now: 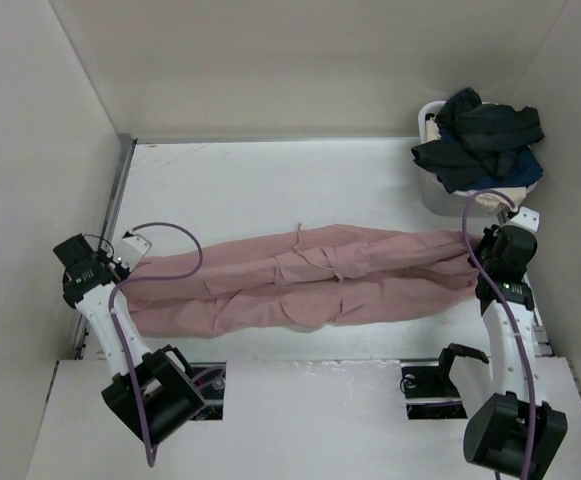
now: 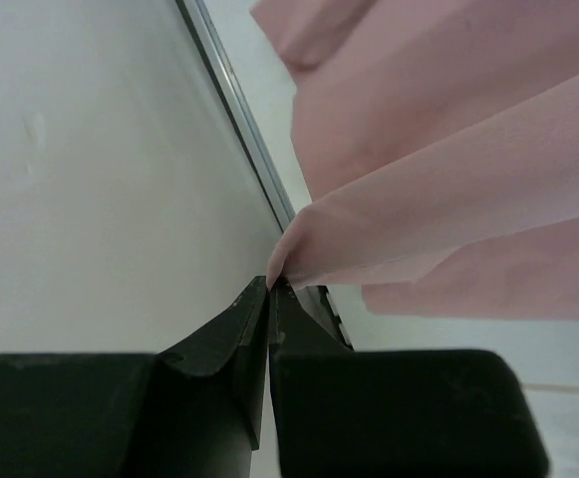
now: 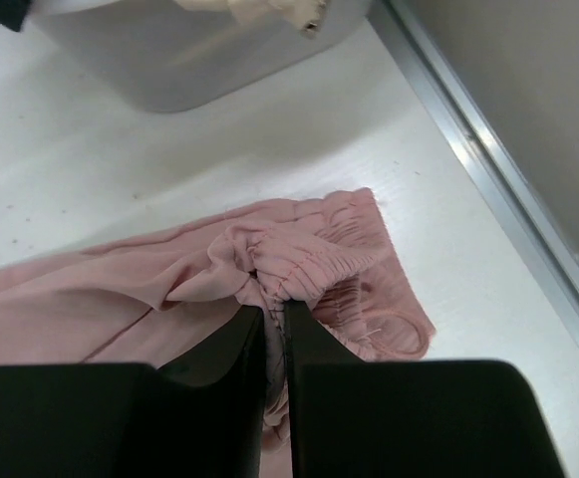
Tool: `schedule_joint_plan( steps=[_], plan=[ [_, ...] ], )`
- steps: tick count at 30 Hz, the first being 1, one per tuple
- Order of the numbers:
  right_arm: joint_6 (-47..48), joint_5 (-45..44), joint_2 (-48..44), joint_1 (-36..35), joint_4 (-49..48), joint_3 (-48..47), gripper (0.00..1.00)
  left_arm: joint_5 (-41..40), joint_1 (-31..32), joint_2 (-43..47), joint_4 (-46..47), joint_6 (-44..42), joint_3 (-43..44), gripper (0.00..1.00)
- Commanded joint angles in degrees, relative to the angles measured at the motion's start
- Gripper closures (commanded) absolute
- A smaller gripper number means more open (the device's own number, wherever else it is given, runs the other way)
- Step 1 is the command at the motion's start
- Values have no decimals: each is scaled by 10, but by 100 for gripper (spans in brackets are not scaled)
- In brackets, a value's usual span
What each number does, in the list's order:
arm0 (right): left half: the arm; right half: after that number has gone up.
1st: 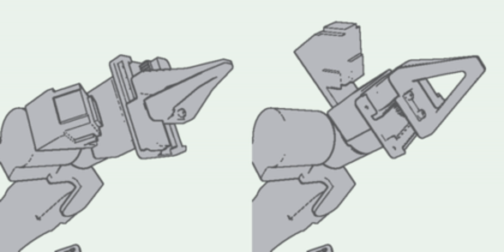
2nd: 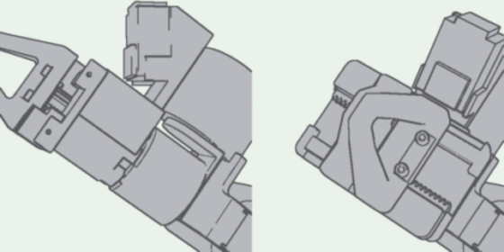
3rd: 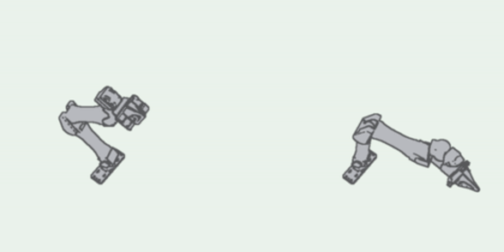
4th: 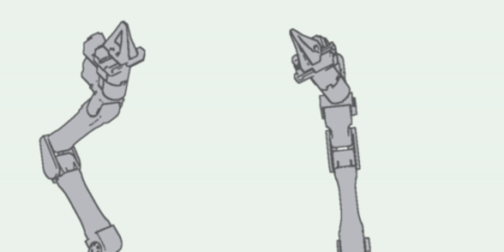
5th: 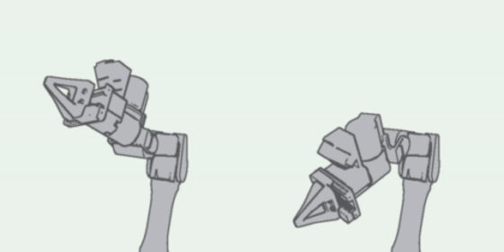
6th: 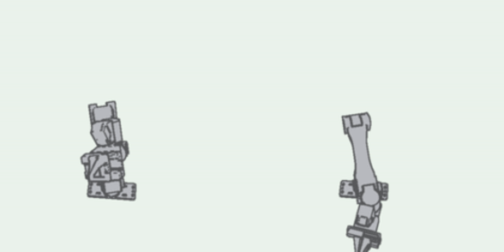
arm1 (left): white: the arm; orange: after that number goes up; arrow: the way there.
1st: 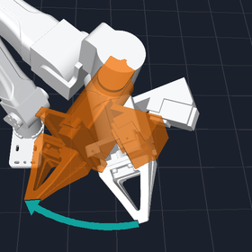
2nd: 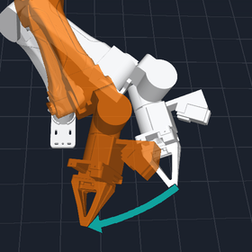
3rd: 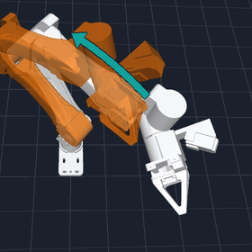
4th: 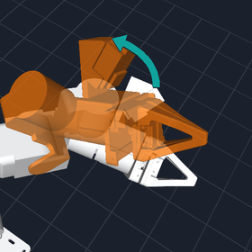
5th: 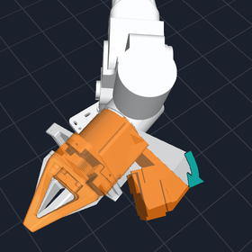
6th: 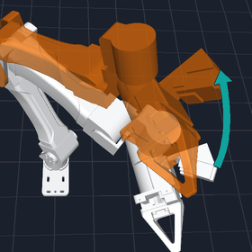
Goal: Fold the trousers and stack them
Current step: Fold the trousers
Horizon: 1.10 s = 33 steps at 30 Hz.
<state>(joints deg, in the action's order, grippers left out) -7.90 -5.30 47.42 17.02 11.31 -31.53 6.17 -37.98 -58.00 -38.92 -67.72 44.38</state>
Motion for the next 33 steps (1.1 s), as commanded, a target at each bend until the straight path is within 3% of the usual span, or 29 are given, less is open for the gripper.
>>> schedule_joint_plan(
  steps=[1, 6, 9, 12, 13, 18, 20, 22, 24, 28, 33],
  plan=[
    [10, -20, -25, 30, 37, -9, 87, 1, -17, 47, 13, -91, -33, 98],
    [-4, -38, -42, 24, 71, -12, 78, 12, -13, 55, -24, -79, -39, 97],
    [1, -46, -80, 27, 111, -16, 65, 16, -12, 54, -61, -94, -39, 94],
    [2, -119, -117, 32, 144, -32, 48, 5, -12, 58, -70, -112, -40, 93],
    [1, -138, -127, 34, 150, -35, 48, 3, -12, 59, -70, -115, -39, 93],
    [-44, -266, -195, 67, 174, -79, 52, 8, -10, 66, -95, -123, -39, 93],
    [-65, -229, -208, 47, 145, -106, 61, 6, -9, 67, -99, -125, -43, 93],
    [-50, -101, -182, -30, 100, -131, 63, 2, -10, 65, -93, -130, -50, 91],
    [-29, -5, -107, -124, 101, -158, 63, 0, -16, 61, -86, -139, -54, 87],
    [-12, -28, 80, -277, 158, -209, 75, 7, -21, 62, -71, -141, -46, 87],
    [-4, 48, 290, -366, 182, -283, 89, 11, -21, 63, -68, -146, -40, 88]
  ],
)
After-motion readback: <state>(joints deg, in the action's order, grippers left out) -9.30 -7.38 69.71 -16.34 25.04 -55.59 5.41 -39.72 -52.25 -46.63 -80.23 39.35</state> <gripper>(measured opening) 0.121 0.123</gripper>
